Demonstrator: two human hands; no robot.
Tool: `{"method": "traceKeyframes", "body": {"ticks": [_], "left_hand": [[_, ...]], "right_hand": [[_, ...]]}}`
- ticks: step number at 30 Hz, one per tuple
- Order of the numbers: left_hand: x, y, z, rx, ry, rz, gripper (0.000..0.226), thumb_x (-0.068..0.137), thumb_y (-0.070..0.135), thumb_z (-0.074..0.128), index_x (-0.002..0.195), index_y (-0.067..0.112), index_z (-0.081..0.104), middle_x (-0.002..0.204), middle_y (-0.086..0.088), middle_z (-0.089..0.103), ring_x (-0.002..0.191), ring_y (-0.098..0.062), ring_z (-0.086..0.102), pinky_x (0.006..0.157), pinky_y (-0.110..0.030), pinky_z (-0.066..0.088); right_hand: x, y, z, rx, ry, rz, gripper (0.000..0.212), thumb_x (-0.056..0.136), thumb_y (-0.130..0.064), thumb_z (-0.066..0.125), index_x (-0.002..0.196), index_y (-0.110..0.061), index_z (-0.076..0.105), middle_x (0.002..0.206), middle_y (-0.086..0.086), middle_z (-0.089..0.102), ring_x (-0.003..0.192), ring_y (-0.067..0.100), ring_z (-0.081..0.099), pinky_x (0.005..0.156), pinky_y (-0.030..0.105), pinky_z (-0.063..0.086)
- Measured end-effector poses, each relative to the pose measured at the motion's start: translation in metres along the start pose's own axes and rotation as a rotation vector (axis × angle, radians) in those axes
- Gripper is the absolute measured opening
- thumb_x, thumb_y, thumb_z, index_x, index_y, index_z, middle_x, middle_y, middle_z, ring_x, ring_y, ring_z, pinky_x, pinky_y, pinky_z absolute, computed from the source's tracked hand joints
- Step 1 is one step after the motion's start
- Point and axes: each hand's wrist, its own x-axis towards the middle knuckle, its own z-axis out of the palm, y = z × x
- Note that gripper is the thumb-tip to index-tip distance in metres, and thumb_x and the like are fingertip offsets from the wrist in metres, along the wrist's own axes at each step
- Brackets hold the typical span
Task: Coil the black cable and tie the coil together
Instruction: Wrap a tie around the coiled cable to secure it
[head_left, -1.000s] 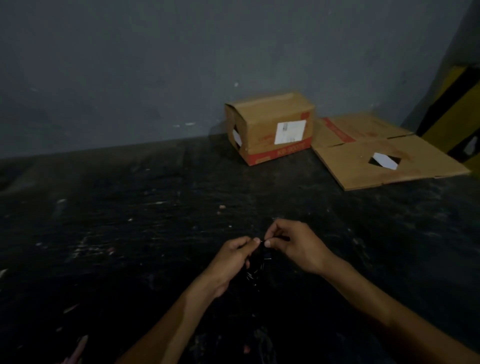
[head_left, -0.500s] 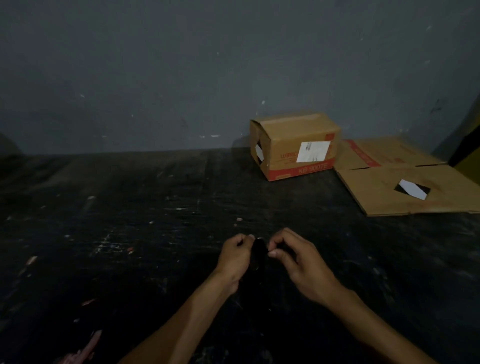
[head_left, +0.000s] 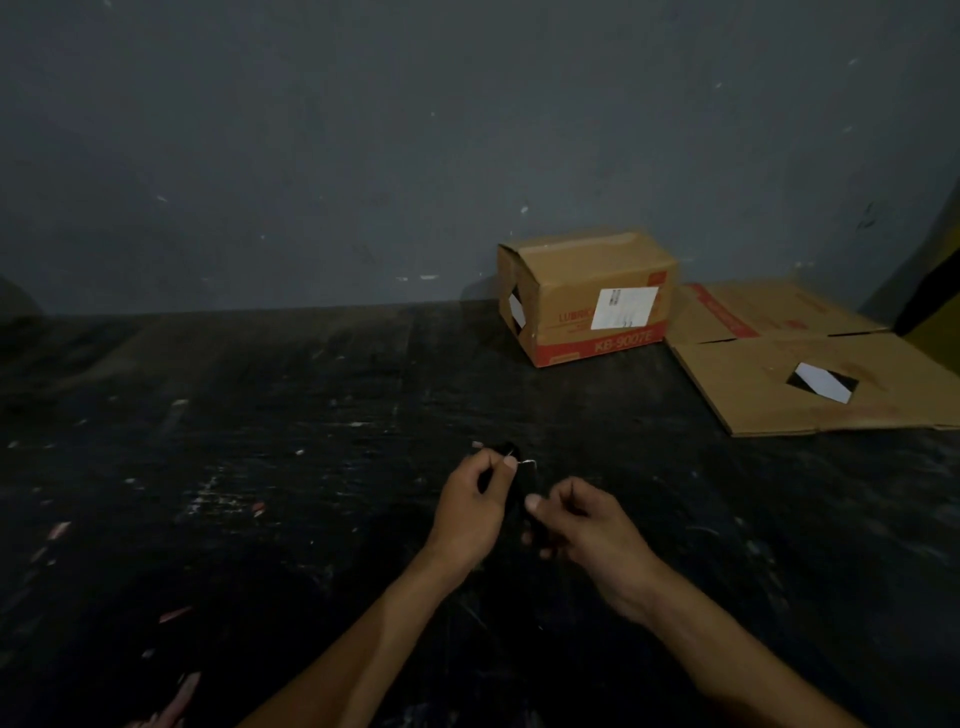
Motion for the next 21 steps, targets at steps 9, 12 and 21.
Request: {"method": "traceKeyframes", "body": {"ticks": [9,12,21], "left_hand": [[0.002,-0.012,-0.005,-0.065,-0.009,0.047,0.019,0.099,0.019,0.052,0.117,0.024,0.052,0.106,0.005,0.065,0.082,-0.005,0.059,0.068,-0.013,0.047],[0.004,-0.017,-0.007,-0.084,-0.017,0.026,0.03,0.099,0.015,0.052,0.125,0.021,0.039,0.11,-0.003,0.065,0.071,0.003,0.062,0.065,-0.013,0.05],[-0.003,-0.019,0.006,0.065,-0.056,0.083,0.021,0.093,0.017,0.063,0.101,0.037,0.066,0.114,0.0,0.06,0.105,-0.007,0.061,0.094,-0.017,0.047]], "right_hand": [[-0.001,0.004,-0.004,0.247,0.088,0.216,0.015,0.085,-0.01,0.068,0.1,-0.008,0.065,0.068,0.005,0.069,0.057,0.014,0.062,0.054,0.025,0.05],[0.0,0.008,-0.007,0.182,0.166,0.258,0.01,0.084,-0.016,0.071,0.09,-0.008,0.069,0.064,0.004,0.065,0.053,0.013,0.058,0.053,0.025,0.048],[0.004,0.016,0.006,0.169,0.221,0.376,0.008,0.082,-0.014,0.072,0.082,-0.008,0.067,0.055,0.004,0.059,0.043,0.011,0.049,0.042,0.022,0.038]]}}
